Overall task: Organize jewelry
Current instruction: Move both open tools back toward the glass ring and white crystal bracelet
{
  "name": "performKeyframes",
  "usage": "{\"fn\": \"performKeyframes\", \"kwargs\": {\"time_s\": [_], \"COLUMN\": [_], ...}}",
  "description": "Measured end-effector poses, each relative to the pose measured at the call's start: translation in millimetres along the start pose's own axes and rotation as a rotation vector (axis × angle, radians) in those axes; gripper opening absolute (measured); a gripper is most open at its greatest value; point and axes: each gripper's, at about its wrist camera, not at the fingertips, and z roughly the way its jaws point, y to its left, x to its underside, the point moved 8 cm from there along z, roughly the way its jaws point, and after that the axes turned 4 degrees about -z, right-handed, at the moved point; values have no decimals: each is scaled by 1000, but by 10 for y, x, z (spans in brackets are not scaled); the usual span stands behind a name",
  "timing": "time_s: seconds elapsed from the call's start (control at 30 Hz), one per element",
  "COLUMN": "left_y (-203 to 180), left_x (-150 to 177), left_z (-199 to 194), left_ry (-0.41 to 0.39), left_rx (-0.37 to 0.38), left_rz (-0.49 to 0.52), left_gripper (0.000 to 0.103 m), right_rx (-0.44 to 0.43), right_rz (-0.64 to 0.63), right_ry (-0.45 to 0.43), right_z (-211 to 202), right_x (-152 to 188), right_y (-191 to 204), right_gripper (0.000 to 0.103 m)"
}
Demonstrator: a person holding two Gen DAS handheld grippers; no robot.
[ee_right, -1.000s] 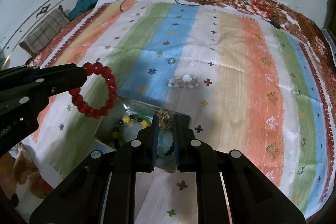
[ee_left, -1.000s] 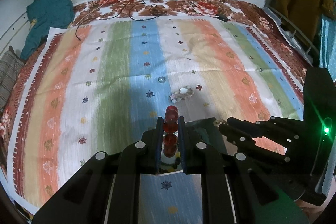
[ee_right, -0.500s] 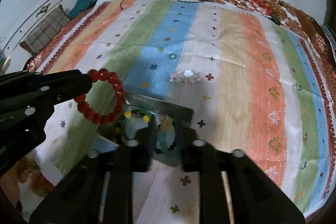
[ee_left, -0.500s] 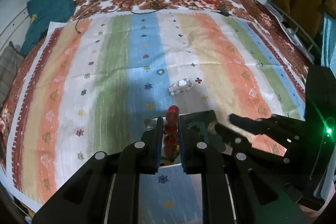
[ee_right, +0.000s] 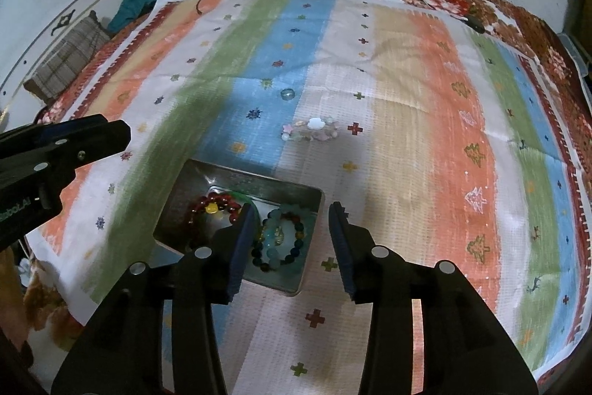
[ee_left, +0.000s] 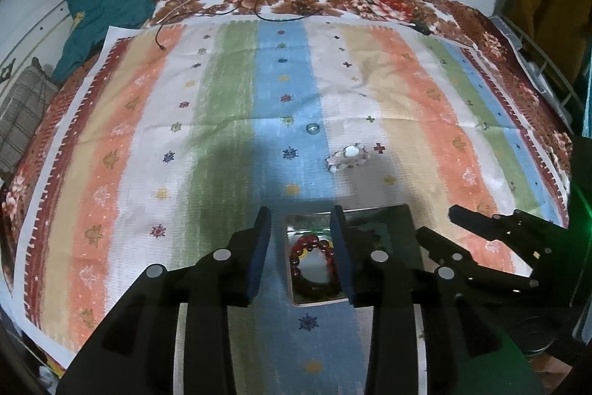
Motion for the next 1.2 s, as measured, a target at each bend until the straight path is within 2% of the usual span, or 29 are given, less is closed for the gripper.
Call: {"fn": "performKeyframes", "kwargs": {"time_s": [0.1, 0.17, 0.3, 0.47, 0.53, 0.77, 1.0, 1.2], "left_y": [5, 15, 20, 33, 22, -61, 16, 8], "left_x": [-10, -21, -86, -228, -290, -387, -511, -582], "left_z": [79, 137, 240, 360, 402, 622, 842, 977], "left_ry": [9, 19, 25, 24, 28, 38, 55, 55], "left_rx": [-3, 1, 4, -3, 12, -15, -23, -23], "left_rz": [4, -5, -26, -34, -40, -10, -37, -21], "left_gripper": [42, 42, 42, 45, 50, 50, 50, 50], "right_rx": [4, 11, 6, 28, 37, 61, 103, 92], "right_rz": [13, 20, 21, 32, 40, 55, 18, 30], "right_ry": [-4, -8, -15, -9, -14, -15, 23, 39], "right_z": [17, 31, 62, 176, 225, 418, 734, 887], "right_x": [-26, -43, -97, -161, -214, -357, -416, -490], "right_y": [-39, -72, -108, -219, -273, -360, -441, -522], "right_gripper": [47, 54, 58, 59, 59, 59, 59, 59]}}
